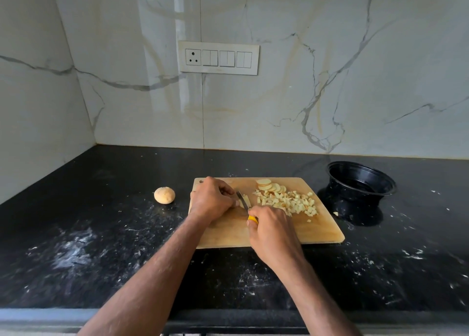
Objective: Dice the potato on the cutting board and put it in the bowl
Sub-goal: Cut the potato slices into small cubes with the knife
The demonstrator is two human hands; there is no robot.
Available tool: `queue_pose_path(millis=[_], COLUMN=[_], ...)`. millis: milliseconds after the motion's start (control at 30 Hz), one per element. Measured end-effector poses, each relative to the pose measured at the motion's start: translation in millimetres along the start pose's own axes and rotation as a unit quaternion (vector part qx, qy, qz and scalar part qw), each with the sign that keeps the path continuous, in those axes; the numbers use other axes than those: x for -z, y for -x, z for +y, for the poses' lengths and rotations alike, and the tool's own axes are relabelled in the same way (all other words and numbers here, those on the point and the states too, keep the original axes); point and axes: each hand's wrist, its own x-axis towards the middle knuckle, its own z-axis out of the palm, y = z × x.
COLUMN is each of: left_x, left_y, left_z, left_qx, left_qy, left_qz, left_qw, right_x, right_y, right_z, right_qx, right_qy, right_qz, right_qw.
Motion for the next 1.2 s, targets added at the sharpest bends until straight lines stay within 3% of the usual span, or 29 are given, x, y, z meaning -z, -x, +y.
queue_pose_path(millis=[367,567,700,867,1000,1200], left_x=[-1.9,-2.1,-7.4,-21.7,-26.3,-25.9], left_y=[0.6,-0.9,2.7,6.1,6.1,8.8], left_z=[-2.3,-5.3,-2.6,7.6,14.2,15.9], left_qx=[-0.019,-0.04,-0.09,-0.172,-0.149,-0.138], left_qy=[-0.007,-0.025,-0.035,-0.176,-0.235,-0.215], left_qz=[-0.012,-0.025,-0.01,-0.013,0.021,0.0], left_qw=[1.0,0.999,0.995,0.969,0.96,0.967], right_x=[24.1,31.8,20.4,11.9,11.7,14.7], right_y=[35.6,21.0,6.7,9.6,13.7,14.0], right_z=[10.8,18.1,21.3,26.3,25.8,22.6], right_qx=[-0.002,-0.019,-0.018,-0.026,-0.029,-0.031], right_qy=[0.002,-0.022,-0.018,-0.001,0.007,0.006], right_qz=[-0.016,0.093,0.115,0.12,0.11,0.095], right_qw=[1.0,0.995,0.993,0.992,0.994,0.995])
